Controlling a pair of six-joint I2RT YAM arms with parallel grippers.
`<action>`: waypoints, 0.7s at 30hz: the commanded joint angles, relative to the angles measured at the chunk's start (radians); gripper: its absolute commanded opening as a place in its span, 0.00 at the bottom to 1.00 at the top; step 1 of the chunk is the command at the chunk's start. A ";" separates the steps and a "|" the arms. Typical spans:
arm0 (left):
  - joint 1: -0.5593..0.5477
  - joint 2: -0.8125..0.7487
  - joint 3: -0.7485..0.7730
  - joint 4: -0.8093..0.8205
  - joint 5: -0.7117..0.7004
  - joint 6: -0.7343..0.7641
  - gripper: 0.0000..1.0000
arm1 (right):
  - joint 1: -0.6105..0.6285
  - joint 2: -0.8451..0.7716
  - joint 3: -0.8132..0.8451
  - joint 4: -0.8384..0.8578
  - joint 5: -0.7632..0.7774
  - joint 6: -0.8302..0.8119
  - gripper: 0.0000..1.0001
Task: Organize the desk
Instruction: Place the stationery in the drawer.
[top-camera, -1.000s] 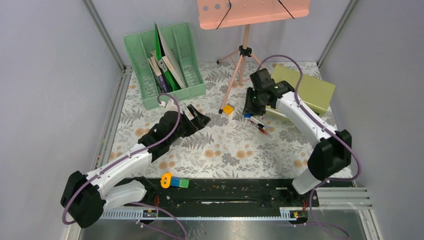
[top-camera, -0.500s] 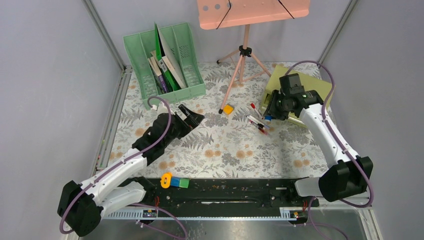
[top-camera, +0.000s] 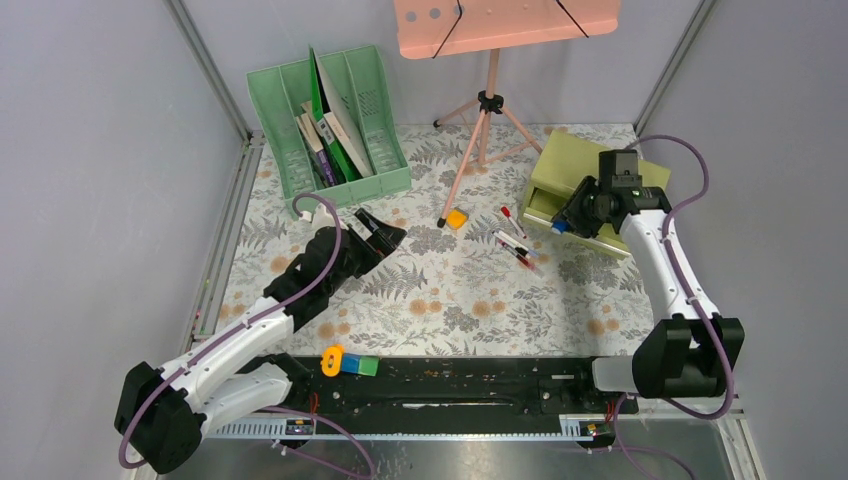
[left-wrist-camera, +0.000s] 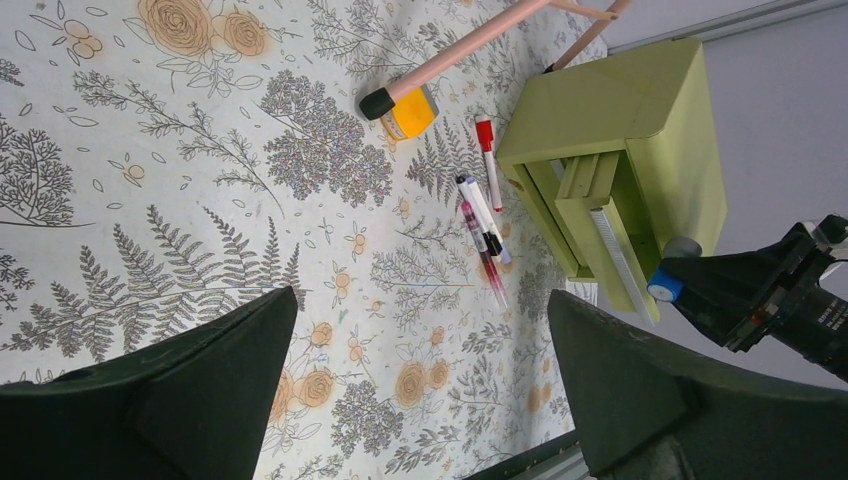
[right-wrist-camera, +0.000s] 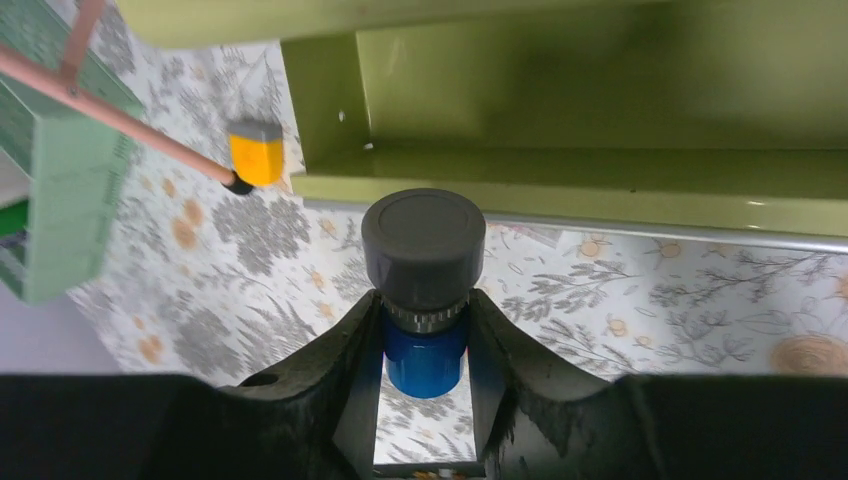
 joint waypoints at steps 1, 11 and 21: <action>0.004 -0.014 -0.007 0.015 -0.038 -0.004 0.99 | -0.047 -0.004 -0.029 0.139 -0.049 0.170 0.00; 0.005 -0.026 -0.015 0.012 -0.064 0.009 0.99 | -0.074 0.031 -0.054 0.220 0.021 0.344 0.00; 0.011 -0.026 -0.015 0.011 -0.068 0.021 0.99 | -0.090 0.021 -0.151 0.335 0.034 0.467 0.02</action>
